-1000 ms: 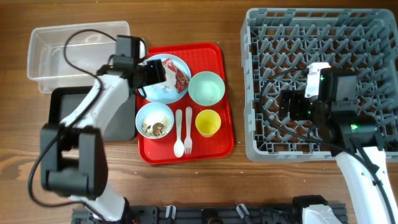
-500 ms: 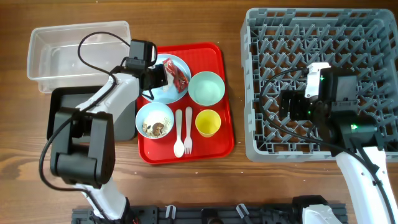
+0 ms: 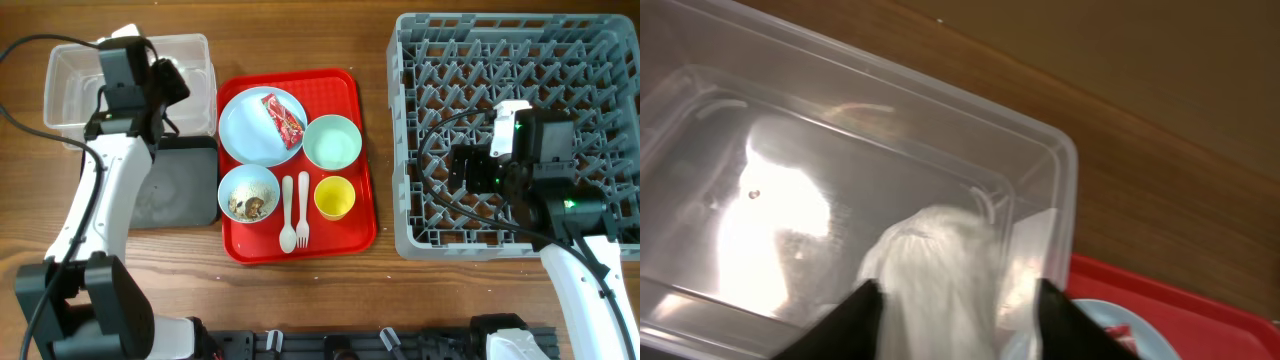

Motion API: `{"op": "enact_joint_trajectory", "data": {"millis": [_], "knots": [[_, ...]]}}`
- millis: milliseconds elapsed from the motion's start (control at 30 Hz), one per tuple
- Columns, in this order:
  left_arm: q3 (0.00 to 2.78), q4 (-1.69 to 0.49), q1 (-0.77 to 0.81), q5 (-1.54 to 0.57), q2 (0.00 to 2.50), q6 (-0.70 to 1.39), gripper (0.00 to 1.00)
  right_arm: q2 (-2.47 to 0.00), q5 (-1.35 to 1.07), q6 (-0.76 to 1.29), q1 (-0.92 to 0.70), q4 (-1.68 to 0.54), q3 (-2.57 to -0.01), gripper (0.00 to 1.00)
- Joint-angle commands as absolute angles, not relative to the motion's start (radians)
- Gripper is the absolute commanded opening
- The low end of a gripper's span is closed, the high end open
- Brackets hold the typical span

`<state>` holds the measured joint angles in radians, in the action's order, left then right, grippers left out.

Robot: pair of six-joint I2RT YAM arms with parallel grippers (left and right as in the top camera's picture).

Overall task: Sort waste into correct bins and load items into the dishwasher rack
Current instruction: 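Drop the tissue and wrapper into the clear plastic bin with left gripper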

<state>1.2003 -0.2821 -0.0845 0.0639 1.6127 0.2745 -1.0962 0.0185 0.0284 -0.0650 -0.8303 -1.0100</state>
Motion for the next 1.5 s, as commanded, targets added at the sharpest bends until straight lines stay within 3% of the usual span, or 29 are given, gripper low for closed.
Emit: {"op": "enact_joint_trajectory", "data": {"millis": [0, 167, 400, 633, 800, 867, 933, 1033, 1067, 1300, 1467], "knots": [[1.206, -0.273, -0.093, 0.062, 1.644, 0.277, 0.71, -1.102, 0.002, 0.026, -0.068, -0.829, -1.032, 1.00], [1.205, -0.300, 0.007, -0.089, 1.633, 0.327, 0.70, -1.102, 0.002, 0.026, -0.068, -0.831, -1.032, 1.00], [1.205, -0.336, 0.198, -0.093, 1.744, 0.466, 0.74, -1.102, 0.002, 0.027, -0.068, -0.832, -1.032, 1.00], [1.205, -0.263, 0.267, -0.093, 1.901, 0.491, 0.81, -1.102, -0.001, 0.027, -0.068, -0.832, -1.032, 1.00], [1.205, -0.231, 0.304, -0.092, 1.985, 0.491, 0.78, -1.102, -0.001, 0.028, -0.068, -0.832, -1.032, 1.00], [1.205, -0.239, 0.308, -0.085, 2.007, 0.491, 0.70, -1.103, -0.001, 0.027, -0.068, -0.832, -1.032, 1.00], [1.205, -0.246, 0.308, -0.085, 2.009, 0.491, 0.53, -1.103, -0.001, 0.027, -0.068, -0.832, -1.032, 1.00], [1.205, -0.252, 0.308, -0.085, 2.008, 0.491, 0.08, -1.102, -0.001, 0.027, -0.068, -0.832, -1.032, 1.00], [1.206, -0.252, 0.307, -0.085, 2.003, 0.491, 0.04, -1.103, -0.001, 0.027, -0.068, -0.832, -1.032, 1.00], [1.206, -0.250, 0.218, -0.047, 1.816, 0.480, 0.04, -1.102, -0.001, 0.027, -0.068, -0.832, -1.032, 1.00], [1.206, -0.251, 0.059, 0.025, 1.663, 0.479, 0.04, -1.102, -0.001, 0.027, -0.068, -0.832, -1.032, 1.00]]}}
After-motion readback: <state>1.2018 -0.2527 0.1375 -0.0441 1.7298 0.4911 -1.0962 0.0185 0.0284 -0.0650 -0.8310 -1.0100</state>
